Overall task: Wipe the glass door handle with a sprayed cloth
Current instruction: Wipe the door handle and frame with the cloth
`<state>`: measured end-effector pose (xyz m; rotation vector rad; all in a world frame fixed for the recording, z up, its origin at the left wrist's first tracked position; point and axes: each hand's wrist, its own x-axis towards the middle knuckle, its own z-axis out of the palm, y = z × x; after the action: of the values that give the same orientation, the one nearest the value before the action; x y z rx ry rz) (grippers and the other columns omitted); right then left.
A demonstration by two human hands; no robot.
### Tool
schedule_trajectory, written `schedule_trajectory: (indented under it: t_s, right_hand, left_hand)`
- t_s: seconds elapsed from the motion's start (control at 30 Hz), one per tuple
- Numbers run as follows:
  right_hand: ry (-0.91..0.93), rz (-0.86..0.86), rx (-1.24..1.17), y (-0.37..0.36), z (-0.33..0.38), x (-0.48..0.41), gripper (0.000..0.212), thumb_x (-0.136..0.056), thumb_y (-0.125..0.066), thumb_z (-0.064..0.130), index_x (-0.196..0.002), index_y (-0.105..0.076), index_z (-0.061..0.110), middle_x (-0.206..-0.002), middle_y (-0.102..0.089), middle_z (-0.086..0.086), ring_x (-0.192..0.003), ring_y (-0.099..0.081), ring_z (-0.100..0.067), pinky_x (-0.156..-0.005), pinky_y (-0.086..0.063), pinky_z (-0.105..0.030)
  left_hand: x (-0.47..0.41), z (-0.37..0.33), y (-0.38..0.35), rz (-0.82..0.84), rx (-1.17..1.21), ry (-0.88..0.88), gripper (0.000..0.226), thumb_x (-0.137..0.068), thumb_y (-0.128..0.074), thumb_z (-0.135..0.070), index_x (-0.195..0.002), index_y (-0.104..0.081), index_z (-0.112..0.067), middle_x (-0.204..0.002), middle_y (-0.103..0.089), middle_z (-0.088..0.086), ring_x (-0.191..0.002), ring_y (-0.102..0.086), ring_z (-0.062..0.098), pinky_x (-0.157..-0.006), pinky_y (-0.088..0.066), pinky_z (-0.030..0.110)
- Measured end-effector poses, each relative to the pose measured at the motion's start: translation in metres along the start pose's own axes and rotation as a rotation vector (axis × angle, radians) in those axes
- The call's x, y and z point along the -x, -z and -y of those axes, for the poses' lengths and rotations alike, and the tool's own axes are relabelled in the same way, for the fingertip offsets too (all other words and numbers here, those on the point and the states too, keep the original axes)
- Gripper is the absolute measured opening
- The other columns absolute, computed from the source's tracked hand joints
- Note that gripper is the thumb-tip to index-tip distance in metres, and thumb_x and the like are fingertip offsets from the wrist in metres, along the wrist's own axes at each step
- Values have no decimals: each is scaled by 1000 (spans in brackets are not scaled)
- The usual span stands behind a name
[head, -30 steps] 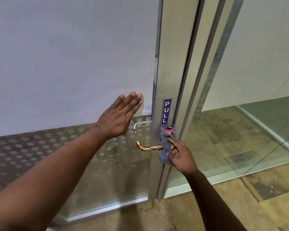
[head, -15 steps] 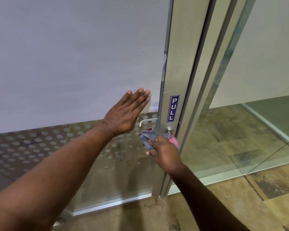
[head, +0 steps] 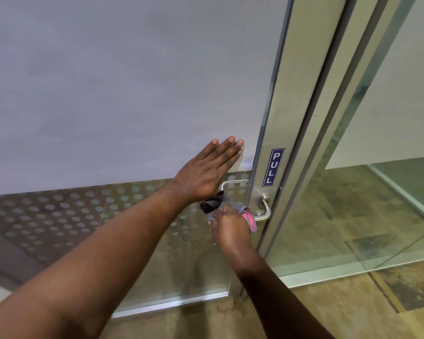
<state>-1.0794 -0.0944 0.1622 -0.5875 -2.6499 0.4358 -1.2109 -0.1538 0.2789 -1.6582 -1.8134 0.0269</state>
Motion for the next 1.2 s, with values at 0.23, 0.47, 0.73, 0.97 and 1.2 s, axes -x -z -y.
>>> schedule_trajectory:
  t_s: [0.23,0.47,0.73,0.97,1.2]
  right_hand:
    - [-228,-96,-528,39,-17,24,28,-81,-84,20,-108,-80,16,-93,-64,7,-75,-60,-4,-76,-46,-19]
    - [-398,-46,-1693,101,-57,25,56,-52,-100,36,-95,-79,8,-95,-77,-12,-82,-72,-22,-81,-59,-36]
    - [-467,-8,-2040,150,-61,40,29,-92,-63,13,-114,-67,-6,-109,-73,-26,-95,-73,-36,-83,-62,-44]
    - [-497,-375,-1179,162,-78,54,20,-93,-65,0,-100,-76,15,-92,-79,-5,-85,-72,-16,-78,-57,-31]
    - [-8,-251,-720,178,-51,74,59,-75,-76,53,-124,-69,22,-123,-64,11,-113,-62,-1,-91,-48,-12]
  left_hand:
    - [1,-9,14,-3,128,43,71,-92,-30,-27,-159,-25,-3,-168,-12,13,-157,-8,25,-128,5,39]
    - [12,-64,20,-247,795,475,43,-107,-40,-25,-144,-57,-13,-155,-49,4,-141,-50,17,-116,-39,31]
    - [0,-125,56,-93,1885,1073,21,-92,-67,-38,-85,-73,-19,-78,-71,-2,-67,-64,10,-58,-45,23]
    - [-12,-137,71,-143,2005,1232,22,-94,-70,-20,-75,-65,-13,-77,-73,9,-72,-69,21,-69,-55,32]
    - [-27,-149,83,-195,1809,1299,23,-96,-69,-26,-82,-60,-9,-66,-65,2,-64,-61,16,-60,-47,28]
